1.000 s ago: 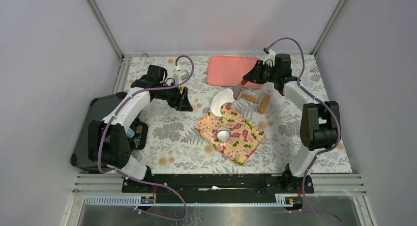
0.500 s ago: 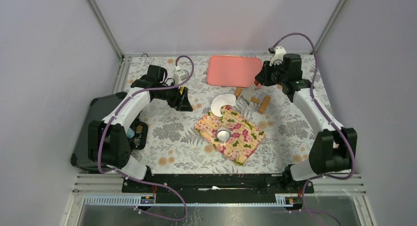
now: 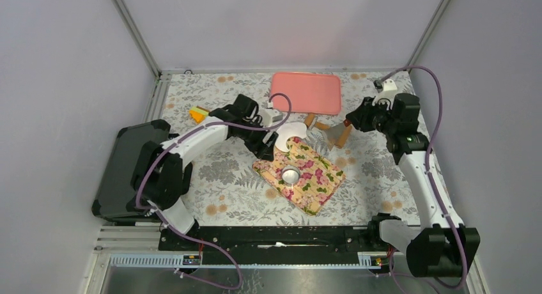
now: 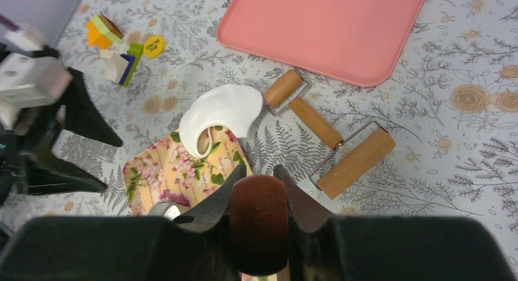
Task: Roll out the dumpling wrappers from the dough
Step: Pick up the dumpling mold from the work surface.
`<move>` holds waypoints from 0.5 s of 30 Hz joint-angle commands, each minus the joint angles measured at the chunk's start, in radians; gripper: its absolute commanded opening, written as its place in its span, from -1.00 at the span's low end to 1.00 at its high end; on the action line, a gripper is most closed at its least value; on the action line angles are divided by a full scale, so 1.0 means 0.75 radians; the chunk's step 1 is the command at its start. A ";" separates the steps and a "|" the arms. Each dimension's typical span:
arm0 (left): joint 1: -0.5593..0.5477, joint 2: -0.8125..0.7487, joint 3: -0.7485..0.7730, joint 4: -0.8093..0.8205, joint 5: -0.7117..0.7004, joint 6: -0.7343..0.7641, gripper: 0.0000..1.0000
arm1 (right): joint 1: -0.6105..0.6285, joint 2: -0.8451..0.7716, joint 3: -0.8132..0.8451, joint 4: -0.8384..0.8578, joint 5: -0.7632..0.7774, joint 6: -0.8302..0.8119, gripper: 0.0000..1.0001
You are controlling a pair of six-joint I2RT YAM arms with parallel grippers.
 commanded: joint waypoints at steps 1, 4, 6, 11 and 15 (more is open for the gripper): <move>-0.064 0.097 0.133 0.076 -0.108 -0.094 0.47 | -0.089 -0.120 -0.050 0.067 -0.163 0.036 -1.00; -0.130 0.163 0.170 0.073 -0.151 -0.108 0.47 | -0.150 -0.137 -0.087 0.108 -0.198 0.070 -1.00; -0.175 0.203 0.186 0.062 -0.183 -0.105 0.47 | -0.191 -0.136 -0.088 0.111 -0.200 0.074 -1.00; -0.247 0.310 0.254 0.003 -0.193 -0.111 0.45 | -0.204 -0.160 -0.104 0.112 -0.199 0.071 -1.00; -0.266 0.360 0.287 -0.017 -0.177 -0.111 0.42 | -0.207 -0.185 -0.114 0.114 -0.180 0.064 -1.00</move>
